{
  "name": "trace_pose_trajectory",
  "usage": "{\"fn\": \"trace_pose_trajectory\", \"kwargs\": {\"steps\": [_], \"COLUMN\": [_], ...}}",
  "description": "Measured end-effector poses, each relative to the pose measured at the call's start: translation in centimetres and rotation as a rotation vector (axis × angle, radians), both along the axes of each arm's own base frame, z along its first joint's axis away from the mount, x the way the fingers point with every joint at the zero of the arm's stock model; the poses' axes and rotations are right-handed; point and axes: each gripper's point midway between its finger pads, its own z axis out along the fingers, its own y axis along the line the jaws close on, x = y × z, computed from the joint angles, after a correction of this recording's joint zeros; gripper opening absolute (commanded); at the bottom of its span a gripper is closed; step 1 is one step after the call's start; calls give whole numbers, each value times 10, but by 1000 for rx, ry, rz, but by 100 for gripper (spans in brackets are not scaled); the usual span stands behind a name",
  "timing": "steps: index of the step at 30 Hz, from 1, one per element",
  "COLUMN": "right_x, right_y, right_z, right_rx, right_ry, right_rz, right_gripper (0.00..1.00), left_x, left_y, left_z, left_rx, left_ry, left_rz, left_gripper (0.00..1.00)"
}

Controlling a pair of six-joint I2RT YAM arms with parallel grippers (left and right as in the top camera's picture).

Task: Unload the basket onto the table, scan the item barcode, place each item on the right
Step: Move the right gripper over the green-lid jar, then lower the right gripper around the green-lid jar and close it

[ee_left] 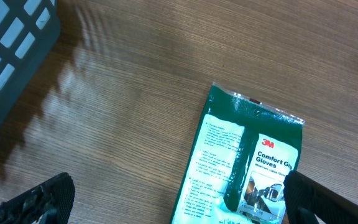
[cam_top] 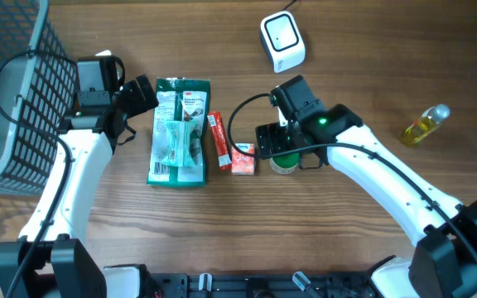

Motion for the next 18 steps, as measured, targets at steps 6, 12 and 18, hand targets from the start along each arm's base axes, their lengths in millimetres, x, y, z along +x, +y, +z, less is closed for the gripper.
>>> {"fn": "trace_pose_trajectory", "kwargs": {"steps": [6,12,18], "right_x": [-6,-16,-21], "right_y": [-5,-12,-16], "right_z": [-31,-40,-41], "right_rx": [-66,-103,-116], "right_ry": [85,141,163], "right_rz": [-2,-7,-7], "right_gripper": [94,92,90], "left_x": [0,0,0], "left_y": [0,0,0], "left_z": [0,0,0], "left_rx": [0,0,0], "left_ry": [0,0,0], "left_rz": [0,0,0], "left_gripper": [100,100,100]}}
